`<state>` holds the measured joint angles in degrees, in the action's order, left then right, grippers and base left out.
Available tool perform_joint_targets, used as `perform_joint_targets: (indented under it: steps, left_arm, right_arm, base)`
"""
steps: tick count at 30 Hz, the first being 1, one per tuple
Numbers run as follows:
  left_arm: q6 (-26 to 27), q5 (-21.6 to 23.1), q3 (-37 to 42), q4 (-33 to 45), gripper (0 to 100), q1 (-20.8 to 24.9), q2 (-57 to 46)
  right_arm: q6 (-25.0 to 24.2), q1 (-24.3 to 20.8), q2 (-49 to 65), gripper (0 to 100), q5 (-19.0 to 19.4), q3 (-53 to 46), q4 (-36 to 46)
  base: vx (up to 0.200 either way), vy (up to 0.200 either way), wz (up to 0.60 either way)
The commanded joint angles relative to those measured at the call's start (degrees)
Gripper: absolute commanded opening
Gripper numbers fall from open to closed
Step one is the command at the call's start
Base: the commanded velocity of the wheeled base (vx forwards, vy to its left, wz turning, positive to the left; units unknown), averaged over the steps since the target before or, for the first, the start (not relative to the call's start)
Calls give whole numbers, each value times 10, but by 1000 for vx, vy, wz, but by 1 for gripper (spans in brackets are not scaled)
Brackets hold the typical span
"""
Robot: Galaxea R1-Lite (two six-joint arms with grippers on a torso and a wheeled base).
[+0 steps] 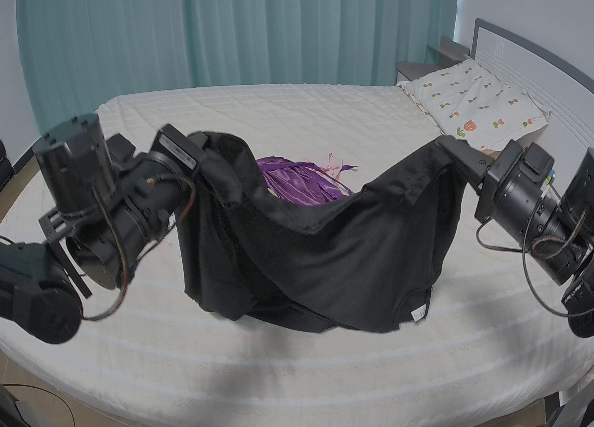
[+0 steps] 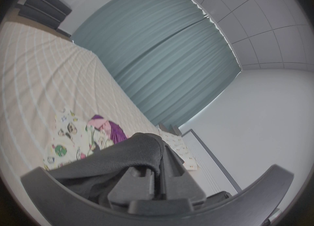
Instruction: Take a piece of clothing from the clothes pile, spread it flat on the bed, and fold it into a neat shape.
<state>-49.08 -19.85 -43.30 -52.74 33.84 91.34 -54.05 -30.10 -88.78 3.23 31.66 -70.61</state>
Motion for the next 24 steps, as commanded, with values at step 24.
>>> perform_joint_targets:
  steps: [24]
  left_arm:
    - [-18, 9, 146, -94, 0, 71, 62]
  right_arm:
    - [-21, -32, -45, 0, -39, -79, -17]
  base:
    - [-125, 0, 0]
